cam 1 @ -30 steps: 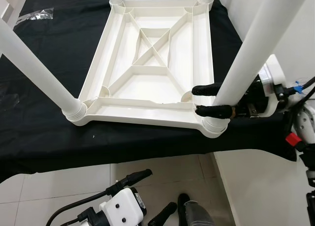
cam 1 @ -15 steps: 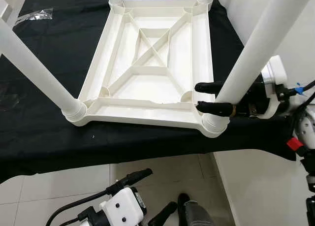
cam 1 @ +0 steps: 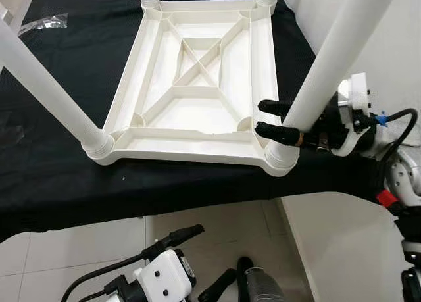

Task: Building children table

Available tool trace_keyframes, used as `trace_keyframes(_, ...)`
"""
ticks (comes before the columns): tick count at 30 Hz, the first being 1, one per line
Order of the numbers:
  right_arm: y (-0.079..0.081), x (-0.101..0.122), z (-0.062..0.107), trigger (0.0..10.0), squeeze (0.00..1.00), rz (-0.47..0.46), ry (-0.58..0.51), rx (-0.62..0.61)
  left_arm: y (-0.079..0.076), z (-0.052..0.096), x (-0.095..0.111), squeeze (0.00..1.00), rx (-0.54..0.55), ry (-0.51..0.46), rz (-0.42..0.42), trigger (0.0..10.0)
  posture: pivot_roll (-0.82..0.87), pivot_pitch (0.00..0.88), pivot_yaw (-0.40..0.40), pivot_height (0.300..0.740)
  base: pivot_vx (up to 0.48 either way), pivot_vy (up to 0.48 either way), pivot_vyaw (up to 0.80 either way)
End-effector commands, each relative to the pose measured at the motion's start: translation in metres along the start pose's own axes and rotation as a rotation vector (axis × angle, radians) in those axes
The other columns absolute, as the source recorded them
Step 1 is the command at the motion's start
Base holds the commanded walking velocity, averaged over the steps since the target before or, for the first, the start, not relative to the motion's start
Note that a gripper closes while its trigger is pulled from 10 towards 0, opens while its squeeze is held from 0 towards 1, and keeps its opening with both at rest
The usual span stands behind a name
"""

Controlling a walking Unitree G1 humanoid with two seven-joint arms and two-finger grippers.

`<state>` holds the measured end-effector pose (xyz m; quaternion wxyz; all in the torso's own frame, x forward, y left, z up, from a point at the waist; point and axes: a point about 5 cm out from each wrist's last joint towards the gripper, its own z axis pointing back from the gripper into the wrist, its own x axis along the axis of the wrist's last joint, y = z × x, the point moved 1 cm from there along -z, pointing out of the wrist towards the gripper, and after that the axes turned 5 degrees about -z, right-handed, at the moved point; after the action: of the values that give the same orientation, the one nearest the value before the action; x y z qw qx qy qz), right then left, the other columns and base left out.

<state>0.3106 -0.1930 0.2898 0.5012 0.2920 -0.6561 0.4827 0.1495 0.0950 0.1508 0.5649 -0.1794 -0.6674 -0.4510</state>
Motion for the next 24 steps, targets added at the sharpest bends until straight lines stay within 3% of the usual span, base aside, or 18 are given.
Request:
trace_keyframes(1,0.000,-0.025,0.006,10.0,0.00,-0.055,0.109,-0.089,-0.004,0.003,-0.007,0.00,-0.014,0.027,0.028,10.0,0.04,0.391,0.060,0.740,0.000,0.000,0.00)
trace_keyframes(5,0.003,-0.033,0.004,10.0,0.00,-0.066,0.165,-0.276,-0.003,0.002,-0.008,0.00,-0.015,0.026,0.026,10.0,0.03,0.389,0.055,0.740,0.000,0.000,0.00)
trace_keyframes(7,0.003,-0.041,0.004,10.0,0.00,-0.114,0.203,-0.401,-0.003,0.001,-0.008,0.00,-0.013,0.026,0.026,10.0,0.03,0.386,0.054,0.740,0.000,0.000,0.00)
trace_keyframes(10,-0.004,-0.048,0.007,10.0,0.00,-0.147,0.229,-0.663,-0.003,0.001,-0.008,0.00,-0.013,0.025,0.025,10.0,0.03,0.386,0.054,0.740,0.000,0.000,0.00)
trace_keyframes(11,-0.004,-0.048,0.007,10.0,0.00,-0.147,0.229,-0.663,-0.003,0.001,-0.008,0.00,-0.013,0.025,0.025,10.0,0.03,0.386,0.054,0.740,0.000,0.000,0.00)
trace_keyframes(13,-0.011,-0.048,0.028,10.0,0.00,-0.110,0.188,-1.044,-0.003,0.001,-0.009,0.00,-0.013,0.025,0.024,10.0,0.02,0.377,0.034,0.740,0.000,0.000,0.00)
trace_keyframes(14,-0.011,-0.048,0.028,10.0,0.00,-0.110,0.188,-1.044,-0.003,0.001,-0.009,0.00,-0.013,0.025,0.024,10.0,0.02,0.377,0.034,0.740,0.000,0.000,0.00)
trace_keyframes(15,-0.008,-0.047,0.038,10.0,0.00,-0.090,0.183,-1.167,-0.003,0.001,-0.010,0.00,-0.012,0.026,0.023,10.0,0.02,0.377,0.034,0.740,0.000,0.000,0.00)
trace_keyframes(16,0.005,-0.047,0.039,10.0,0.00,-0.074,0.174,-1.238,-0.003,0.001,-0.010,0.00,-0.010,0.026,0.023,10.0,0.02,0.372,0.024,0.740,0.000,0.000,0.00)
trace_keyframes(17,0.015,-0.046,0.039,10.0,0.00,-0.067,0.169,-1.258,-0.003,0.001,-0.011,0.00,-0.009,0.027,0.022,10.0,0.02,0.372,0.024,0.740,0.000,0.000,0.00)
trace_keyframes(18,0.034,-0.052,0.019,10.0,0.00,-0.087,0.160,-1.204,-0.002,0.000,-0.011,0.00,-0.007,0.025,0.025,10.0,-0.01,0.373,0.030,0.740,0.000,0.000,0.00)
trace_keyframes(19,0.034,-0.052,0.019,10.0,0.00,-0.087,0.160,-1.204,-0.002,0.000,-0.011,0.00,-0.007,0.025,0.025,10.0,-0.01,0.373,0.030,0.740,0.000,0.000,0.00)
trace_keyframes(21,0.055,-0.055,-0.002,10.0,0.00,-0.119,0.146,-1.144,-0.001,0.000,-0.012,0.00,-0.005,0.023,0.028,10.0,-0.01,0.372,0.030,0.740,0.000,0.000,0.00)
trace_keyframes(23,0.061,-0.058,-0.009,10.0,0.00,-0.137,0.147,-1.132,-0.001,-0.001,-0.012,0.00,-0.005,0.022,0.028,10.0,-0.01,0.368,0.032,0.740,0.000,0.000,0.00)
trace_keyframes(24,0.065,-0.064,-0.026,10.0,0.00,-0.175,0.139,-1.105,-0.001,-0.002,-0.013,0.00,-0.008,0.021,0.022,10.0,0.02,0.350,0.032,0.740,0.000,0.000,0.00)
